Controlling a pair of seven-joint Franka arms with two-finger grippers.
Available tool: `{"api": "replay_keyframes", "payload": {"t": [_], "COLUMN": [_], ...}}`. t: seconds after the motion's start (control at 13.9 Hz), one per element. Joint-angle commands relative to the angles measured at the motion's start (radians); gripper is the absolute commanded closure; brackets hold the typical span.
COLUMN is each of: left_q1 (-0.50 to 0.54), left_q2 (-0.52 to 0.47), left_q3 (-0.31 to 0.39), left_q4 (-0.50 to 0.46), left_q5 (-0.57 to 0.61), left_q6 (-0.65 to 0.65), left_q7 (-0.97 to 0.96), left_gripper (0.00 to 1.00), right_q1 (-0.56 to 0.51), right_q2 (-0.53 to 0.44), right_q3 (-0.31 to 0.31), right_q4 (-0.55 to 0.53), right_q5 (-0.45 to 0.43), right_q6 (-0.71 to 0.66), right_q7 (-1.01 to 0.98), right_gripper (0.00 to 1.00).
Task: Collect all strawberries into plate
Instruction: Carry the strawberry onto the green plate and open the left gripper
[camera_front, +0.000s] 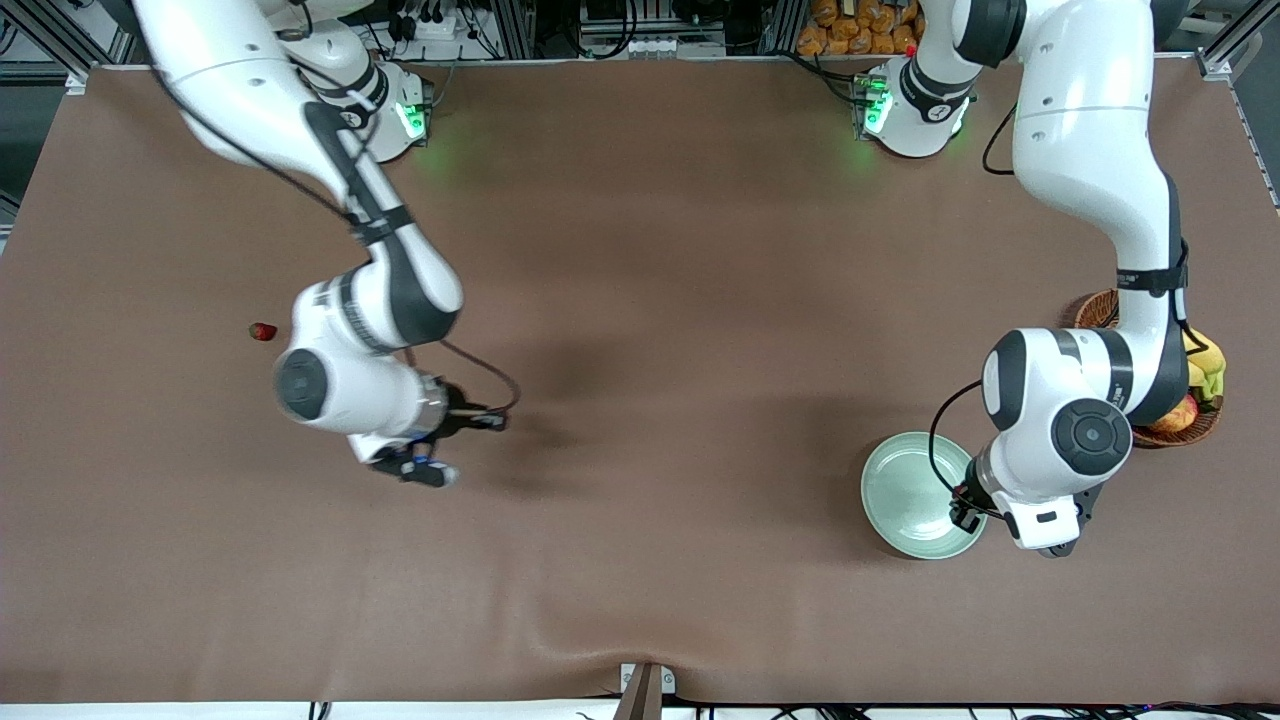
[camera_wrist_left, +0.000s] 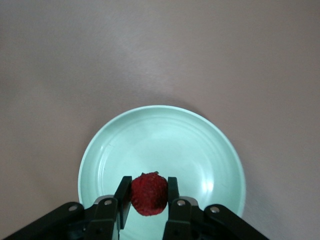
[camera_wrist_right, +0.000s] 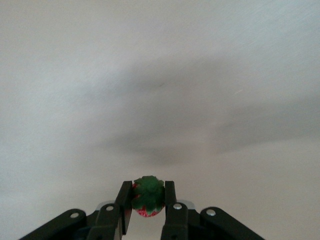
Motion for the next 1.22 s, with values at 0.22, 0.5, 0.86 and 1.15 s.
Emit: {"api": "replay_keyframes", "payload": {"t": [0.22, 0.5, 0.86, 1.15], "left_q1": [0.025, 0.046, 0.028, -0.053], "left_q2": [0.044, 0.040, -0.015, -0.058], "left_q3": [-0.010, -0.014, -0.011, -0.013], "left_q4": [-0.079, -0.077, -0.074, -0.077], "left_q5": [-0.022, -0.051, -0.046, -0.042], "left_q6": [0.108, 0.110, 0.102, 0.050], "left_q7": [0.012, 0.024, 0.026, 0.017], "left_gripper": [1.00, 0.00, 0.00, 0.00], "right_q1": [0.180, 0.194, 0.194, 0.189], "right_q2": [0.112, 0.126, 0.132, 0.131], "right_q3": [-0.007, -0.007, -0.009, -0.009], "right_q4": [0.011, 0.011, 0.010, 0.008], "right_q5": [0.024, 0.023, 0.019, 0.010], "right_q6": [0.191, 0.199, 0.208, 0.208], "right_q7": [0.146, 0.146, 0.140, 0.131], "right_gripper": [1.00, 1.00, 0.81, 0.65]}}
